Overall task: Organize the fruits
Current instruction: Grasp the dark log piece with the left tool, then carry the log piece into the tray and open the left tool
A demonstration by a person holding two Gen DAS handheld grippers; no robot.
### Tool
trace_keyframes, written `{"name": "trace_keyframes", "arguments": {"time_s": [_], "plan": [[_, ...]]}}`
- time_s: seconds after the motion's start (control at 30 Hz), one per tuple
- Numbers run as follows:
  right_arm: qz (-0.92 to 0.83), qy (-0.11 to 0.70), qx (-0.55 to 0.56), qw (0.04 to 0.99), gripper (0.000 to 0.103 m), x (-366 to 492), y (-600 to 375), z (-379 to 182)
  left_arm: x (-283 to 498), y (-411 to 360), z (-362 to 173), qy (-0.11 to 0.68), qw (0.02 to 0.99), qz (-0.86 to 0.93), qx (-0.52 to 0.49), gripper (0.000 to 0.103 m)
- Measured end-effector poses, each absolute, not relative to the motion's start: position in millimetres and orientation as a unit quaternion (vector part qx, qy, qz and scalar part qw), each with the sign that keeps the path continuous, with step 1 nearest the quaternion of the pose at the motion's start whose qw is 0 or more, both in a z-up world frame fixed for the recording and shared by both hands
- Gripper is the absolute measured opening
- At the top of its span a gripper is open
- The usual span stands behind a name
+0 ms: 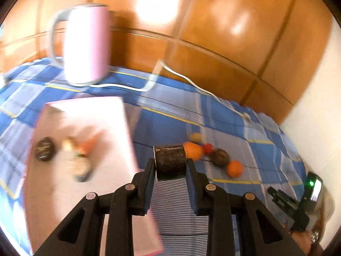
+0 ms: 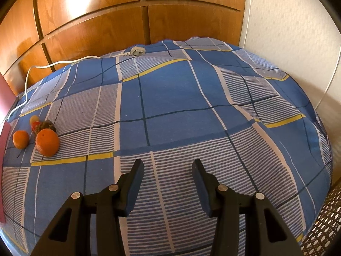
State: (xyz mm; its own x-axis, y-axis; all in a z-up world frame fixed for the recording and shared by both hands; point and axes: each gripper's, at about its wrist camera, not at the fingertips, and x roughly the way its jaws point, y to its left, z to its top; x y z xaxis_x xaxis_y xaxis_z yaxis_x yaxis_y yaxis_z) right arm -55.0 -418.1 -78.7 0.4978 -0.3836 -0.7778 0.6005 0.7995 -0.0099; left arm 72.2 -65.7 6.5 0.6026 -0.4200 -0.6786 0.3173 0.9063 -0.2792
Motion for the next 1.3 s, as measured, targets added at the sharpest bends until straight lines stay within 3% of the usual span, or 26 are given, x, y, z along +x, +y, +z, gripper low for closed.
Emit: {"name": "trace_keyframes", "arguments": {"time_s": [0.27, 0.53, 1.0, 1.3], "plan": [[-0.291, 0.413, 0.13, 0.853, 0.048, -53.8, -416.7, -78.5, 81.2, 24.3, -10.4, 0.405, 0.905, -0.08, -0.098, 0.028], [-0.293, 0.416, 0.123, 0.852, 0.048, -51.5, -414.6, -78.7, 81.9, 54.6, -34.1, 0.415, 0.904, -0.023, -0.096, 0.029], [-0.299, 0.413, 0.116, 0.852, 0.048, -52.5, -412.4, -78.8, 54.8, 47.2, -19.1, 0.39, 0.915, -0.029, -0.094, 0.053], [-0.301, 0.415, 0.113, 0.851, 0.048, -52.0, -411.7, -78.3, 43.1, 40.8, -16.2, 0.393, 0.914, -0.045, -0.093, 0.057]]}}
